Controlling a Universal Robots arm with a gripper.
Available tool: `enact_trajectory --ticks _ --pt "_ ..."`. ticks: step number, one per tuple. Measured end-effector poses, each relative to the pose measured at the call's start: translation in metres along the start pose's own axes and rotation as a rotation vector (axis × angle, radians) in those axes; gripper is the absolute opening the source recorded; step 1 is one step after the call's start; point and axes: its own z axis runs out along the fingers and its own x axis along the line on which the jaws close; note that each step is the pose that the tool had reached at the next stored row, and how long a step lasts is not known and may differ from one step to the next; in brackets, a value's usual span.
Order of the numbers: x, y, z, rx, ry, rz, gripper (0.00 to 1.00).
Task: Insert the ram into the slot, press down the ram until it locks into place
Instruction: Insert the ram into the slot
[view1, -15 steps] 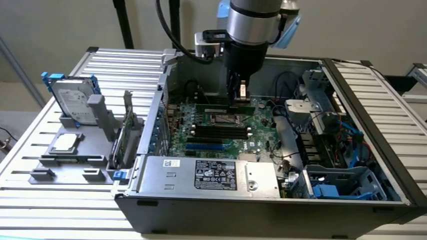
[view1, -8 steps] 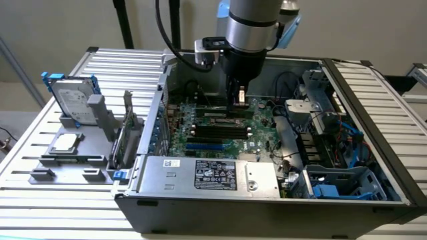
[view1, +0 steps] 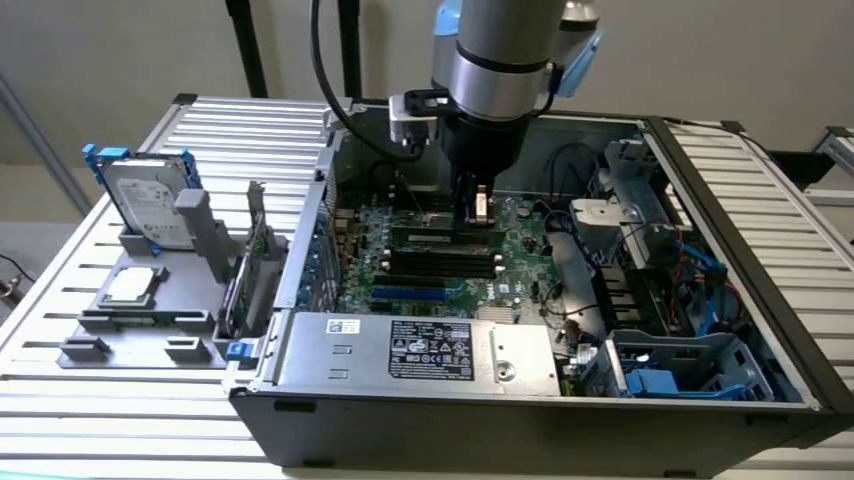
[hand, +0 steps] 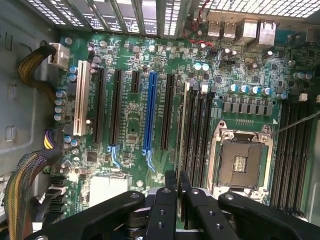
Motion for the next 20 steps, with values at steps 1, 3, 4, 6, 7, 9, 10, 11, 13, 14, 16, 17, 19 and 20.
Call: enact_trajectory --ticks 1,3,4,6,7,9,10,11,13,14,16,17,19,20 --pt "0.000 -0.0001 0.0018 0.0000 0.0000 0.000 0.14" --pt "0.000 -0.0002 0.0054 0.0000 0.0000 0.000 0.14" --pt "0.000 -0.0003 0.0072 0.0000 0.0000 0.000 0.14" --pt "0.000 -0.0004 0.0109 0.0000 0.0000 0.000 0.14" --pt "0.000 -0.0005 0.0128 0.0000 -0.0001 0.000 0.14" --pt "0.000 -0.0006 0.0163 0.0000 0.0000 0.000 0.14" --pt "0.000 -0.0007 0.0181 0.0000 0.0000 0.000 0.14" --pt "0.000 -0.0007 0.0199 0.0000 0.0000 0.000 0.14" --pt "0.000 -0.0009 0.0236 0.0000 -0.0001 0.000 0.14" --pt "0.000 -0.0010 0.0255 0.0001 -0.0001 0.000 0.14" --pt "0.000 -0.0013 0.0291 0.0000 0.0000 0.000 0.14" --pt "-0.001 -0.0014 0.0307 -0.0001 0.0000 0.000 0.14" --pt "-0.003 -0.0019 0.0327 -0.0007 0.0001 0.000 0.14" --pt "-0.004 -0.0022 0.0335 -0.0010 -0.0002 0.001 0.14"
